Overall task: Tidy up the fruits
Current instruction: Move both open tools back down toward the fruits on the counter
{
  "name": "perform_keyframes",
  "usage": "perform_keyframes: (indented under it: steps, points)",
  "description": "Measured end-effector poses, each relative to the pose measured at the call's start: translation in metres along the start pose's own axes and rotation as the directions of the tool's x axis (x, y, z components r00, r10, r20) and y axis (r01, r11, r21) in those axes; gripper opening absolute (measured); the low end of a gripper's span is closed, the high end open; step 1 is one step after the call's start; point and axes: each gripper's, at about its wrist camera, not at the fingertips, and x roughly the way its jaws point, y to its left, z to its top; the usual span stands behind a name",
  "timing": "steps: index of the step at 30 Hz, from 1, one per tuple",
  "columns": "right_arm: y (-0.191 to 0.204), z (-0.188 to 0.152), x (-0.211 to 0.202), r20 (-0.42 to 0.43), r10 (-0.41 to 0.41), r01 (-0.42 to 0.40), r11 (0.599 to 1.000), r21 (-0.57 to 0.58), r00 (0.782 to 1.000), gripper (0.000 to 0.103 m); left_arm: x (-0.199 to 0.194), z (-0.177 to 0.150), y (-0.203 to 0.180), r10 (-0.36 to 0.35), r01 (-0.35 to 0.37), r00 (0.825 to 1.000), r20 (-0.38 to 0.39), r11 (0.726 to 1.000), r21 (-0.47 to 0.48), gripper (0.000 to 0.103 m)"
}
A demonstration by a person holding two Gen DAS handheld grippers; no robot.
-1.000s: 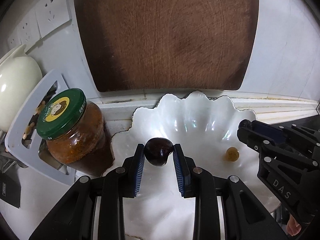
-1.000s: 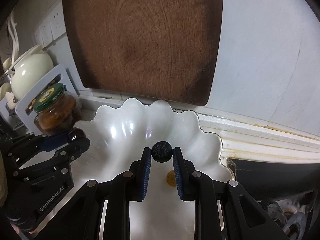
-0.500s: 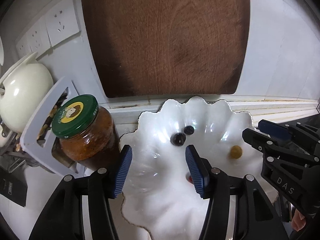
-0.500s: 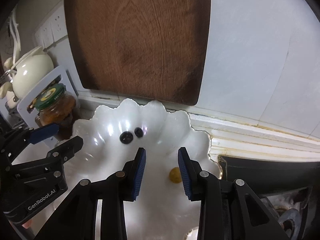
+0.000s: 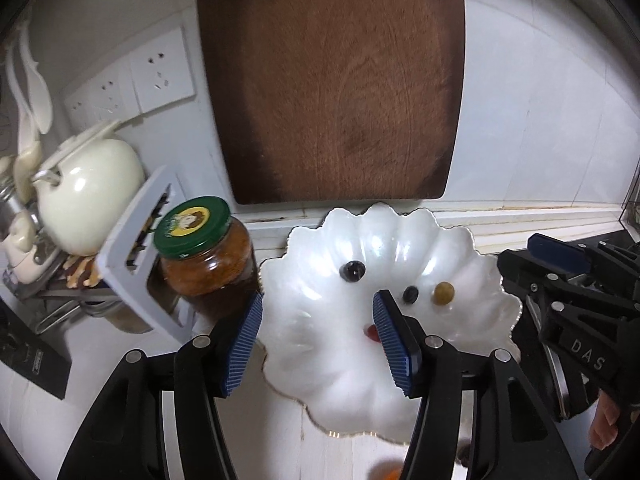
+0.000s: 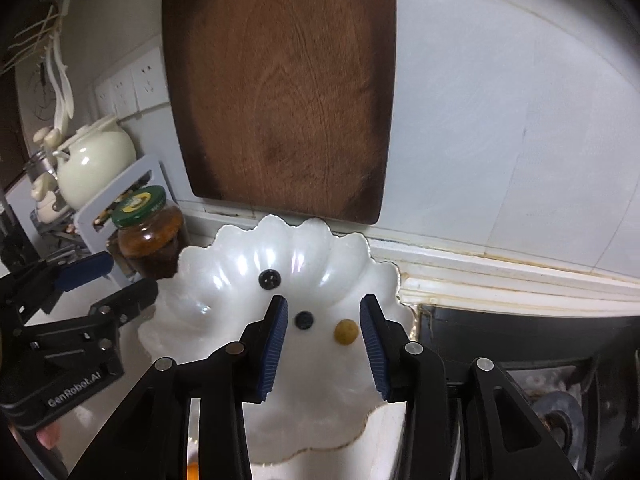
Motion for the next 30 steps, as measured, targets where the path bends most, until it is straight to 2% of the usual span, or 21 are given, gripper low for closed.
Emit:
perform_keyframes:
  steps: [12, 15, 23, 30]
  points:
    - [0.009, -0.019, -0.059, 0.069, 0.039, -0.039, 0.999, 0.005, 0.997, 0.040, -0.074, -0.021, -0.004, 0.023, -0.024, 0.995, 0.099, 1.000, 0.010, 0.067]
    - [0.013, -0.026, -0.073, 0.085, 0.053, -0.053, 0.999, 0.003, 0.995, 0.049, -0.090, -0.028, -0.004, 0.031, -0.033, 0.992, 0.123, 0.999, 0.011, 0.069]
    - [0.026, -0.041, -0.106, 0.124, 0.062, -0.058, 0.998, -0.031, 0.990, 0.049, -0.117, -0.046, 0.005, 0.034, -0.031, 0.991, 0.133, 0.999, -0.025, 0.070]
    - [0.036, -0.056, -0.125, 0.138, 0.073, -0.066, 0.996, -0.054, 0.988, 0.049, -0.142, -0.066, 0.003, 0.068, -0.066, 0.984, 0.165, 0.998, -0.018, 0.073]
